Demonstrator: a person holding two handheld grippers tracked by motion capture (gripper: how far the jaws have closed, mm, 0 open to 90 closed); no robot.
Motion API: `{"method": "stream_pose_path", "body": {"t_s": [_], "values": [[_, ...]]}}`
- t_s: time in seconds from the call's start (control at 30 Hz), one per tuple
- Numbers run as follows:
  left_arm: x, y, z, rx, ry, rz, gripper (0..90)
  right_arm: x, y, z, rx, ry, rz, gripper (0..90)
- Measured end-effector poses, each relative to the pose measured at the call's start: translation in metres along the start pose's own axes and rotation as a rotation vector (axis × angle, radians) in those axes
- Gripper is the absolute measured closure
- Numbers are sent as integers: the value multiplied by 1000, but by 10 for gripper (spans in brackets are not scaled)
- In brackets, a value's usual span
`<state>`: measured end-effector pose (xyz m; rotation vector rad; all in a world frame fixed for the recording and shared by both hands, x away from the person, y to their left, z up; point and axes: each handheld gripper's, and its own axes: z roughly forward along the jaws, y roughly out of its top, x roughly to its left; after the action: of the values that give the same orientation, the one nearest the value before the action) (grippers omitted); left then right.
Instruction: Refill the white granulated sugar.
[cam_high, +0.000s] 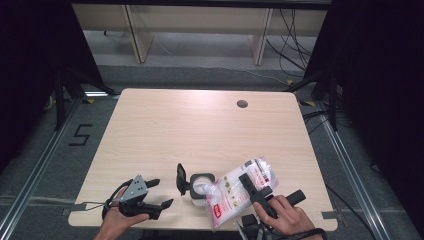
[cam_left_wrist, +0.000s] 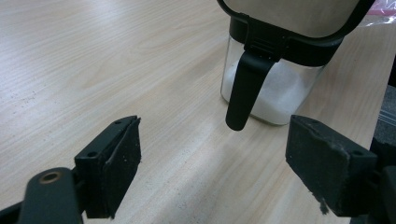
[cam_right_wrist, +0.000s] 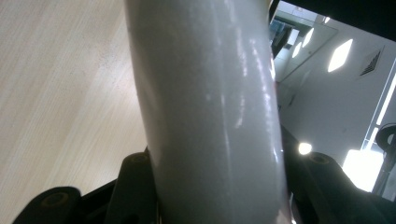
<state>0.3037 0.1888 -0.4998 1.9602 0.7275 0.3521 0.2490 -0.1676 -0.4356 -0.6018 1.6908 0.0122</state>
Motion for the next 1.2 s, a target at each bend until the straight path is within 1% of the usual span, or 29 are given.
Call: {"method": "stream_pose_path", "body": {"t_s": [0.07, 0.1, 0.13, 0.17, 0.2, 0.23, 0.27, 0.3, 0.33, 0.37, 0.43, 0.47, 0.5, 0.53, 0.57, 0.63, 0.7, 0.73, 0.77, 0.83, 0.9, 0.93, 0.97, 1.0, 1.03, 1.1, 1.13, 1.17, 1.2], "values": [[1, 0, -1, 4, -8, 25, 175, -1, 0, 1, -4, -5, -13, 578], [0, 0, -1, -2, -4, 8, 176, 0, 0, 0, 1, -5, -4, 578], [0, 0, 0, -6, 0, 5, 175, 0, 0, -1, 6, -2, 3, 578], [-1, 0, 0, -9, 0, -22, 175, 0, 0, -1, 7, -4, 7, 578], [0, 0, 0, 2, 2, 3, 175, 0, 0, -1, 6, -3, 5, 578], [0, 0, 0, 2, 0, -2, 175, -1, 0, -1, 9, 4, 5, 578], [0, 0, -1, -3, -4, 16, 175, 0, 0, -1, 9, -3, 5, 578], [1, 0, -1, -3, -1, 11, 175, 0, 0, -1, 12, 0, 1, 578], [-1, 0, 0, -8, -4, -16, 175, -1, 0, 0, 3, -1, -12, 578], [0, 0, 0, -5, 1, -11, 176, -1, 0, 0, -2, -5, -21, 578], [0, 0, 0, -1, -5, 12, 176, 0, 0, -1, 13, 0, -3, 578], [1, 0, -1, 3, -6, 24, 175, -1, 1, -2, 16, 2, -7, 578], [0, 0, -1, -2, 0, 9, 176, -1, 1, -2, 15, 0, -11, 578], [-1, 0, 0, -7, -3, -18, 176, -2, 1, -2, 16, -4, -10, 578], [0, 0, 0, -1, 3, -1, 176, -2, 2, -3, 16, -4, -10, 578], [0, 0, 0, -1, -1, 14, 176, -2, 2, -2, 19, -3, -14, 578], [0, 1, -1, -2, 0, 11, 176, -1, 3, -2, 21, 1, -22, 578], [-1, 0, 0, -8, -4, -16, 176, -1, 2, -3, 16, -8, -18, 579], [-1, 0, 0, -5, 3, -11, 176, -2, 2, -3, 13, -8, -14, 578], [0, 0, 0, -2, -3, 14, 176, -3, 2, -3, 19, -8, -16, 578], [0, 0, 0, -6, -3, 6, 177, -2, 2, -3, 23, -9, -21, 578], [-1, 0, 0, -5, -2, -15, 177, -2, 3, -3, 27, 0, -23, 578], [-1, 0, 1, -9, 0, -15, 177, -2, 3, -2, 22, 3, -26, 579], [1, 0, 0, -1, -5, 17, 177, -1, 2, -2, 23, 4, -20, 579], [1, 0, -1, 2, -6, 21, 177, -2, 2, -2, 23, 2, -23, 579], [-1, 0, 0, -6, -4, -13, 177, -2, 2, -3, 25, -9, -25, 579], [1, 0, 0, 2, 4, 8, 177, -3, 3, -3, 23, -10, -25, 579], [0, 0, 0, 1, 1, -1, 177, -3, 3, -3, 23, -5, -22, 579], [0, 0, 0, 6, 4, 6, 177, -2, 3, -2, 25, -2, -18, 579]]}}
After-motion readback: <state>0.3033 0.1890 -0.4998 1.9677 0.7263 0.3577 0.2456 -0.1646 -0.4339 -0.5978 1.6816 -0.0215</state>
